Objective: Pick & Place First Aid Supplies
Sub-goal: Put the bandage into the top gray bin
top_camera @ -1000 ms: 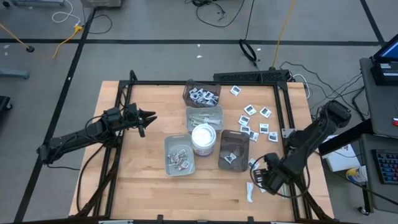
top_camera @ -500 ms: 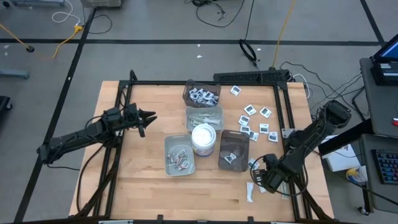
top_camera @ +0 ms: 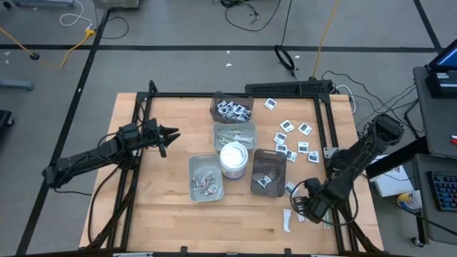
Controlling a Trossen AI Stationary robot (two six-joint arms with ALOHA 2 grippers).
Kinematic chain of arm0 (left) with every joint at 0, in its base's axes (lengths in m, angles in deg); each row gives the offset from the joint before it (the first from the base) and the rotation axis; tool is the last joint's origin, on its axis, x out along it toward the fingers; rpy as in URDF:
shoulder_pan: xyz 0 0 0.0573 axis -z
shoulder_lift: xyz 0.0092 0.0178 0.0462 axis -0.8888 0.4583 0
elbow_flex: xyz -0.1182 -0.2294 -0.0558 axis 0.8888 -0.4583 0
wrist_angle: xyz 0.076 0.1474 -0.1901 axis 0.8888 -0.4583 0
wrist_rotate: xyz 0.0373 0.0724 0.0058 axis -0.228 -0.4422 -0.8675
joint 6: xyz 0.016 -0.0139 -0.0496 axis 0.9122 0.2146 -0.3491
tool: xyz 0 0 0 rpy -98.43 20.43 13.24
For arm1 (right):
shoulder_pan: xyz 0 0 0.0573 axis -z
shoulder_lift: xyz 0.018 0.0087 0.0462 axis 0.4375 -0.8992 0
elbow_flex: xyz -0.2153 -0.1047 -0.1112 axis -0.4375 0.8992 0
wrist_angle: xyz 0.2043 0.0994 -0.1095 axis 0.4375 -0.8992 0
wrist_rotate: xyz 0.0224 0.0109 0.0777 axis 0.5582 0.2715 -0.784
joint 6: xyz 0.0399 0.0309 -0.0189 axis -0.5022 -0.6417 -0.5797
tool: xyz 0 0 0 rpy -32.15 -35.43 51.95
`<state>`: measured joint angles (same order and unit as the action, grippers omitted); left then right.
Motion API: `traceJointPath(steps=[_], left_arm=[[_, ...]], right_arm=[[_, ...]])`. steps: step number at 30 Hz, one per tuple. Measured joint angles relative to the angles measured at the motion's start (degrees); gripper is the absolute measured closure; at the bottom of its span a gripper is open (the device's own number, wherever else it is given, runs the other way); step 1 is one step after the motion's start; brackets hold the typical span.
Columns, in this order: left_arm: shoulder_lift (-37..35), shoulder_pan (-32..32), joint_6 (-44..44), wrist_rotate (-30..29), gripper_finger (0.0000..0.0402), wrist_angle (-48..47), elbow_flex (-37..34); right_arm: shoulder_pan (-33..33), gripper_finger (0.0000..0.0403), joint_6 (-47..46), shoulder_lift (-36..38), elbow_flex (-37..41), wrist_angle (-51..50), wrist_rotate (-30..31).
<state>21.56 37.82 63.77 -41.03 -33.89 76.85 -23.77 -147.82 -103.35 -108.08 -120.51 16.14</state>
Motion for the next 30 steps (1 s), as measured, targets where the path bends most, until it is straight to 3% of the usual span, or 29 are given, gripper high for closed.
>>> traceJointPath(steps=[6,14,18,25,30], left_arm=[[0.0,0.01,0.01,0.0,0.0273,0.0,0.0],[0.0,0.01,0.01,0.0,0.0273,0.0,0.0],[0.0,0.02,0.01,0.0,0.0272,0.0,0.02],[0.0,0.01,0.0,0.0,0.0273,0.0,0.0],[0.0,0.02,0.02,0.0,0.0273,0.02,0.02]], right_arm=[[-0.81,0.0222,-0.34,0.06,0.65,-2.88,-1.32],[-0.77,0.0229,0.12,-0.05,4.19,2.56,-1.46],[-1.01,0.0271,1.5,-0.03,5.05,5.37,-1.71],[-1.03,0.039,3.59,0.05,5.23,4.97,-2.99],[-0.29,0.0396,5.97,2.05,5.26,2.31,-3.02]])
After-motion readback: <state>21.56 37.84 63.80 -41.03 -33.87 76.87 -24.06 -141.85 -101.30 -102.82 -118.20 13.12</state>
